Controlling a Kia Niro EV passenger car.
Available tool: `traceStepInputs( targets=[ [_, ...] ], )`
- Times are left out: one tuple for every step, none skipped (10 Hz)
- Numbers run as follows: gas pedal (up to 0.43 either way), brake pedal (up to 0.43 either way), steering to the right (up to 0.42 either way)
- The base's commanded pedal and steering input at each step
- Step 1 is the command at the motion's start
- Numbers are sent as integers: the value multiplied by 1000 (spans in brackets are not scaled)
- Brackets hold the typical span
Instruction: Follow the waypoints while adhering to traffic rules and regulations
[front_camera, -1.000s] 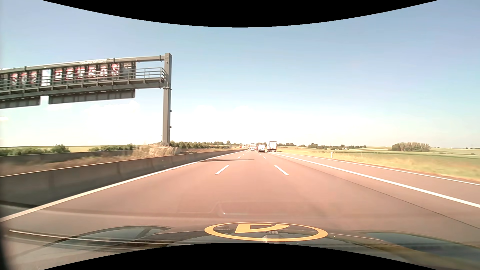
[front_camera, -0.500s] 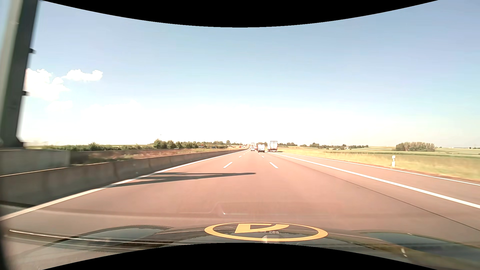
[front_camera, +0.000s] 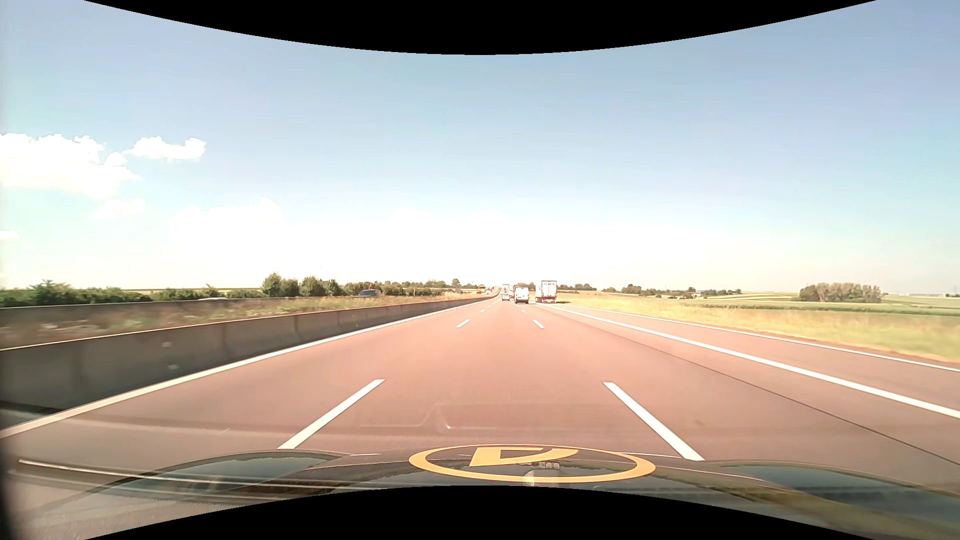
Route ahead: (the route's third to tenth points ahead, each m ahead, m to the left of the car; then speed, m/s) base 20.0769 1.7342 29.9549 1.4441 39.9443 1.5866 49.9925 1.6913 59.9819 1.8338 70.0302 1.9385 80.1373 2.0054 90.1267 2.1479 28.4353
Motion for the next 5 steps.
traceStepInputs(
  targets=[
    [299, 0, -2],
    [299, 0, -2],
    [299, 0, -2],
    [299, 0, -3],
    [299, 0, -3]
  ],
)
